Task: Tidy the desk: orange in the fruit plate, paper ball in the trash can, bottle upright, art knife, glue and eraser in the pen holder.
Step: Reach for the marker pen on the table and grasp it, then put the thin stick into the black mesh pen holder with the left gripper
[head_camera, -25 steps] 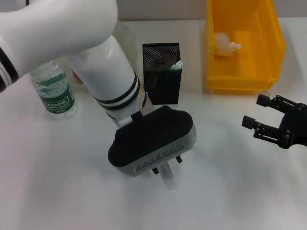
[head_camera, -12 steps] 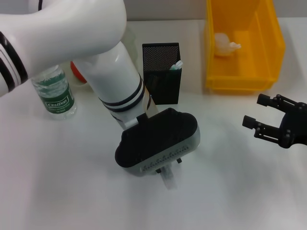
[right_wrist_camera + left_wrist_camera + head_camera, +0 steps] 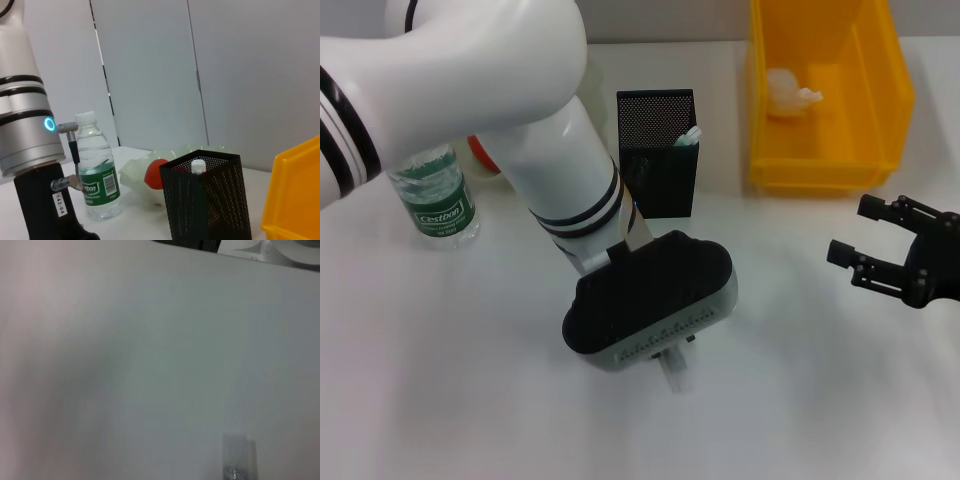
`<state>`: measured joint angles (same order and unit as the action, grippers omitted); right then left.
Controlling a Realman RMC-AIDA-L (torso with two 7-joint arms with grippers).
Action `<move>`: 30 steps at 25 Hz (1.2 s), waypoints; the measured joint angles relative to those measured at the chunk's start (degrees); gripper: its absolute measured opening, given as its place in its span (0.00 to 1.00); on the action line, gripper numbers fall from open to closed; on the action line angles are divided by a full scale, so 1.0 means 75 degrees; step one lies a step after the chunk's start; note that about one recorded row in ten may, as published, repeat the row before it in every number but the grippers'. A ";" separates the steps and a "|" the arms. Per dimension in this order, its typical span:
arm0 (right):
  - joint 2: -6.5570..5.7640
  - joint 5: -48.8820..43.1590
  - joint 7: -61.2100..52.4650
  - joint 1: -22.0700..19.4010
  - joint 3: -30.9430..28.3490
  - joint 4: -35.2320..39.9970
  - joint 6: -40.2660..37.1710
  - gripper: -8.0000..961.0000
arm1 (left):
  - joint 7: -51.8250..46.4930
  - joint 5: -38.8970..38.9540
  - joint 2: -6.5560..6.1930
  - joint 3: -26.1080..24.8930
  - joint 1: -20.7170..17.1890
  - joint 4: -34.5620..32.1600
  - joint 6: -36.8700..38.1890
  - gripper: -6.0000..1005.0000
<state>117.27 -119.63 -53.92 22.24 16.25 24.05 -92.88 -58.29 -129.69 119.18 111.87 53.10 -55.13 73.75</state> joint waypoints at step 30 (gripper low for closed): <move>0.0005 0.0002 0.0121 -0.0003 0.0013 0.0039 -0.0012 0.83 | -0.0242 0.0022 0.0000 0.0352 0.0080 0.0051 -0.0179 0.21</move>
<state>117.31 -119.61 -53.01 22.21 16.35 24.34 -92.97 -60.10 -129.53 119.18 114.51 53.70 -54.75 72.41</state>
